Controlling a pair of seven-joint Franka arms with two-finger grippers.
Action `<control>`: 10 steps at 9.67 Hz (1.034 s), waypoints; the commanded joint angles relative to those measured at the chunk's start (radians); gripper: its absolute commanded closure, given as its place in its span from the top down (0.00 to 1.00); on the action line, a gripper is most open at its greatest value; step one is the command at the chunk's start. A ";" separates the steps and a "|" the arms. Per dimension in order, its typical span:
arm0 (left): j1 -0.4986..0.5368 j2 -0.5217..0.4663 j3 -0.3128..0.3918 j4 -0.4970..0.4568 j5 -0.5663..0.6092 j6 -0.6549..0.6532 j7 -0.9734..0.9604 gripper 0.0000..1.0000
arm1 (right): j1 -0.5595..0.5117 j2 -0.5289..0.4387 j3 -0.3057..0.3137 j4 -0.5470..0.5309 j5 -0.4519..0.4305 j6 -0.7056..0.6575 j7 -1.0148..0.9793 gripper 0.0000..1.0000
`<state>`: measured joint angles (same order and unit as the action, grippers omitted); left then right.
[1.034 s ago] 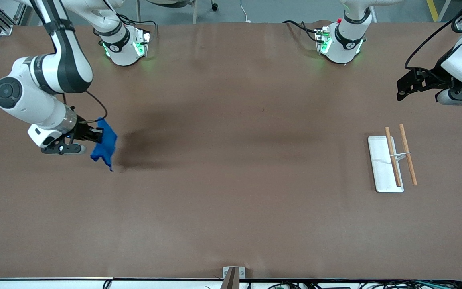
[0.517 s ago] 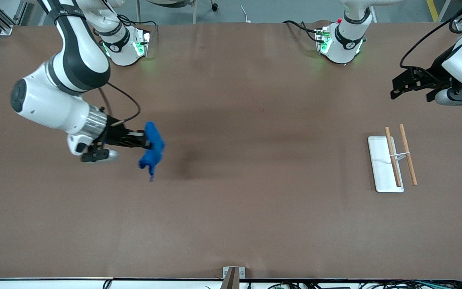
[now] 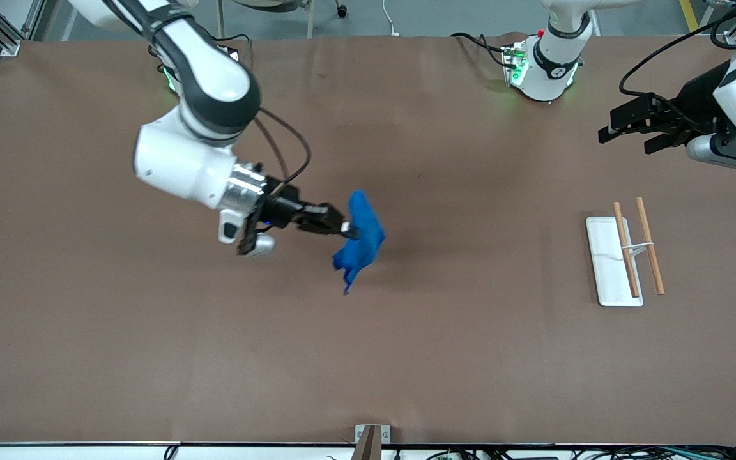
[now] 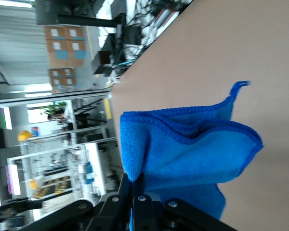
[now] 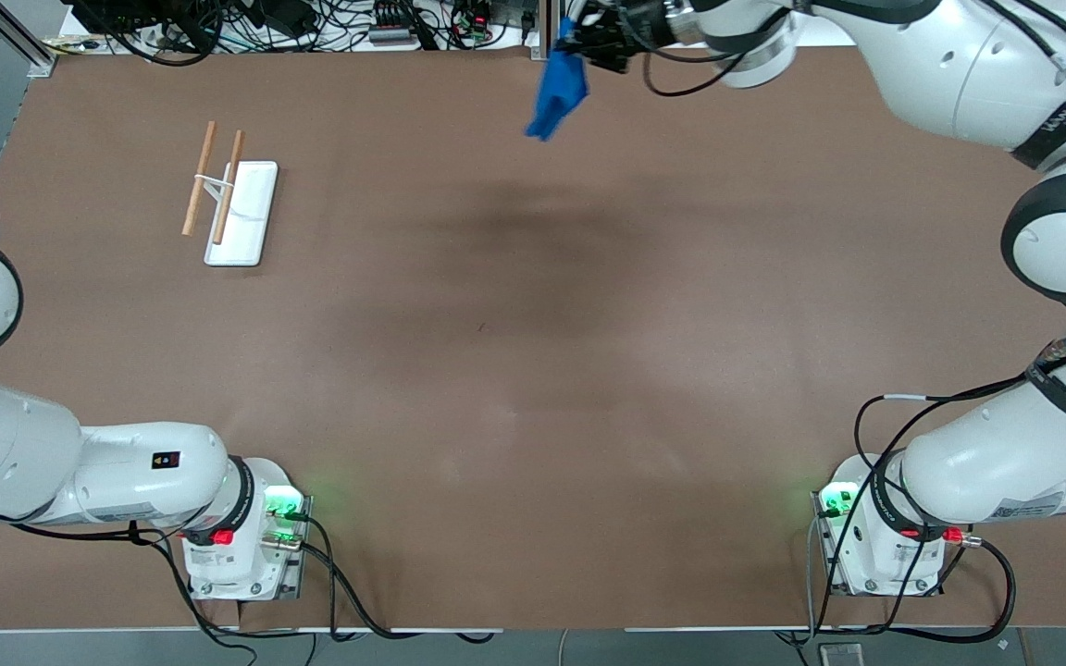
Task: Right arm passes towel to left arm to hang
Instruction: 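Lift the towel with the right gripper toward the table middle, then reach the left gripper toward the towel held by the right gripper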
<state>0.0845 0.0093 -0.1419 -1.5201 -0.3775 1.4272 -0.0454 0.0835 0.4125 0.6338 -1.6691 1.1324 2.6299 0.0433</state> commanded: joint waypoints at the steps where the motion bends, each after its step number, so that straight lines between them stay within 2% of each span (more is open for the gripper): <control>1: 0.067 0.087 -0.002 -0.006 -0.190 -0.022 0.061 1.00 | -0.002 0.028 0.069 0.080 0.145 0.010 0.010 0.00; 3: 0.093 0.157 -0.002 -0.017 -0.338 -0.036 0.230 1.00 | 0.016 0.029 0.084 0.123 0.239 0.009 0.010 0.00; 5: 0.129 0.277 -0.004 -0.017 -0.562 -0.036 0.330 1.00 | 0.018 0.029 0.110 0.140 0.288 0.016 0.010 0.00; 8: 0.110 0.420 -0.019 -0.029 -0.833 -0.043 0.337 1.00 | 0.018 0.028 0.121 0.140 0.290 0.035 0.010 0.00; 10: 0.109 0.512 -0.094 -0.081 -1.011 -0.054 0.337 1.00 | 0.018 0.029 0.121 0.140 0.290 0.035 0.010 0.00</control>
<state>0.1953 0.4526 -0.1948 -1.5643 -1.3083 1.3781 0.2667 0.1006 0.4268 0.7422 -1.5510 1.4007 2.6549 0.0505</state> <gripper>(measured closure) 0.000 0.965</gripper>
